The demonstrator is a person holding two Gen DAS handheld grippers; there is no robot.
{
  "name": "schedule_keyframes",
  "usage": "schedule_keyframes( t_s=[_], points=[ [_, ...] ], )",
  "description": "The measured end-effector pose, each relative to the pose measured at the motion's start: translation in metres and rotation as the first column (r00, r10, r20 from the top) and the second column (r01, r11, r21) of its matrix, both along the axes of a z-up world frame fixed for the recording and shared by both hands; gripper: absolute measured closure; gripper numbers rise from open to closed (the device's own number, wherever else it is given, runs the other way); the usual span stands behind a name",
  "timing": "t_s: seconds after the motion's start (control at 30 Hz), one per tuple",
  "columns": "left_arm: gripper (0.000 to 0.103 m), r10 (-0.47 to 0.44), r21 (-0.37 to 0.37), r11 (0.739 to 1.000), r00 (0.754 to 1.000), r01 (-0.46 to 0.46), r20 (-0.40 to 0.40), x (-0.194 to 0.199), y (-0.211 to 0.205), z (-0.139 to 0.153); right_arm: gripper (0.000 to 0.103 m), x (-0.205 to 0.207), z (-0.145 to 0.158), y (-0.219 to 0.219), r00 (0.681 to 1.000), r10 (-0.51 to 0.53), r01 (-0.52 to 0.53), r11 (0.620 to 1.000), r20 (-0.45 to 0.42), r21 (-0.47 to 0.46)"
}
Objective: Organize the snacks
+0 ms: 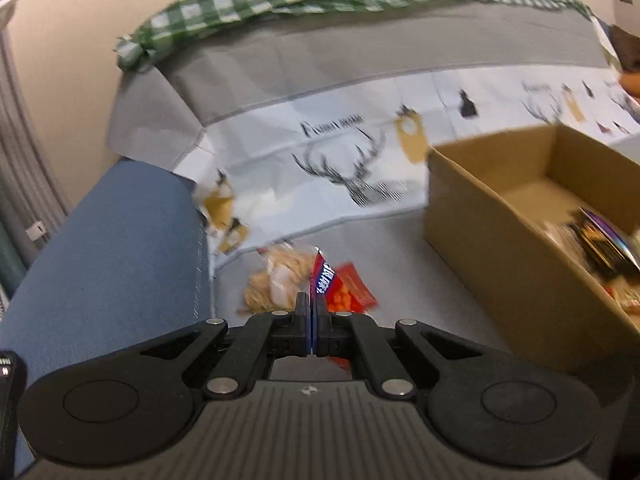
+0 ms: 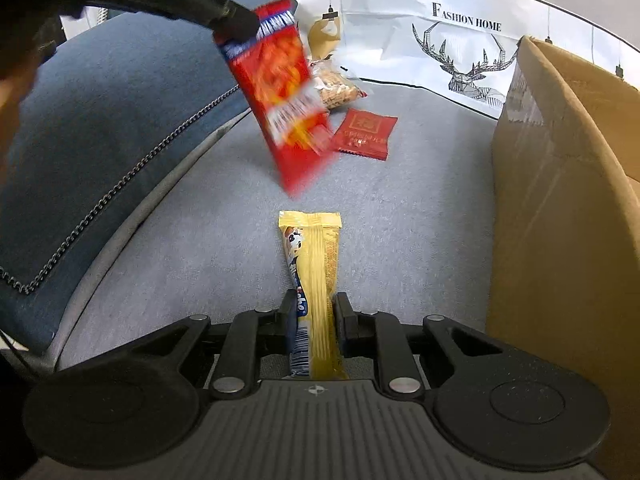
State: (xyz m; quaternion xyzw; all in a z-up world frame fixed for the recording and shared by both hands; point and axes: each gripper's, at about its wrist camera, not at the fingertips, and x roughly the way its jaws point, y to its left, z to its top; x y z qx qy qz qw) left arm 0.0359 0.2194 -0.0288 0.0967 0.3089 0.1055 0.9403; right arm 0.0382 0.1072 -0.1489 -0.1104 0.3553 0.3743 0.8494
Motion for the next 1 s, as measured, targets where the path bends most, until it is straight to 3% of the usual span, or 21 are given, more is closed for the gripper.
schedule_keyframes(
  t_s=[0.1,0.17,0.27,0.33,0.43,0.5,0.57,0.67,0.73,0.8,0.9,0.93,1.0],
  points=[
    [0.098,-0.005,-0.071,0.997,1.000,0.006,0.008,-0.010,0.004,0.003,0.083,-0.002,0.000,-0.002,1.000,0.007,-0.007,1.000,-0.005,-0.016],
    [0.083,0.046,-0.161,0.986,0.997,-0.036,0.057,-0.020,0.017,0.007,0.083,-0.004,-0.001,-0.003,1.000,0.019,-0.020,0.999,-0.019,-0.031],
    [0.078,0.133,-0.268,0.957,0.988,-0.109,0.074,-0.026,0.037,0.010,0.083,-0.008,0.000,-0.005,0.999,0.030,-0.031,0.999,-0.017,-0.041],
    [0.076,0.167,-0.261,0.954,0.984,-0.147,0.056,-0.020,0.042,0.010,0.083,-0.009,0.001,-0.006,0.999,0.035,-0.035,0.999,-0.015,-0.041],
    [0.060,0.210,-0.220,0.956,0.977,-0.196,0.038,-0.015,0.043,0.008,0.083,-0.012,0.003,-0.007,0.999,0.039,-0.040,0.998,-0.016,-0.042],
    [0.051,0.214,-0.242,0.949,0.977,-0.204,0.013,-0.011,0.047,0.003,0.083,-0.013,0.004,-0.009,0.999,0.044,-0.045,0.998,-0.018,-0.044],
    [0.027,0.214,-0.275,0.936,0.976,-0.217,-0.043,-0.004,0.053,-0.006,0.083,-0.013,0.004,-0.008,0.999,0.046,-0.047,0.998,-0.015,-0.049],
    [0.022,0.219,-0.360,0.892,0.959,-0.272,-0.181,0.013,0.064,-0.027,0.083,-0.012,0.004,-0.007,0.999,0.037,-0.038,0.997,-0.013,-0.061],
    [0.018,0.248,-0.428,0.832,0.926,-0.353,-0.283,0.022,0.074,-0.044,0.083,-0.012,0.004,-0.006,1.000,0.024,-0.025,0.998,-0.015,-0.064],
    [0.018,0.278,-0.495,0.753,0.891,-0.434,-0.359,0.027,0.085,-0.057,0.083,-0.011,0.003,-0.005,1.000,0.014,-0.015,0.997,-0.016,-0.069],
    [0.018,0.310,-0.576,0.650,0.865,-0.495,-0.394,0.034,0.097,-0.067,0.082,-0.009,0.001,-0.003,1.000,0.008,-0.009,0.997,-0.019,-0.077],
    [0.018,0.314,-0.589,0.635,0.864,-0.500,-0.395,0.038,0.098,-0.069,0.082,-0.009,0.000,-0.003,1.000,0.007,-0.009,0.997,-0.022,-0.080],
    [0.017,0.325,-0.571,0.647,0.860,-0.506,-0.394,0.049,0.095,-0.069,0.082,-0.009,-0.001,-0.002,1.000,0.008,-0.009,0.997,-0.023,-0.081]
  ],
)
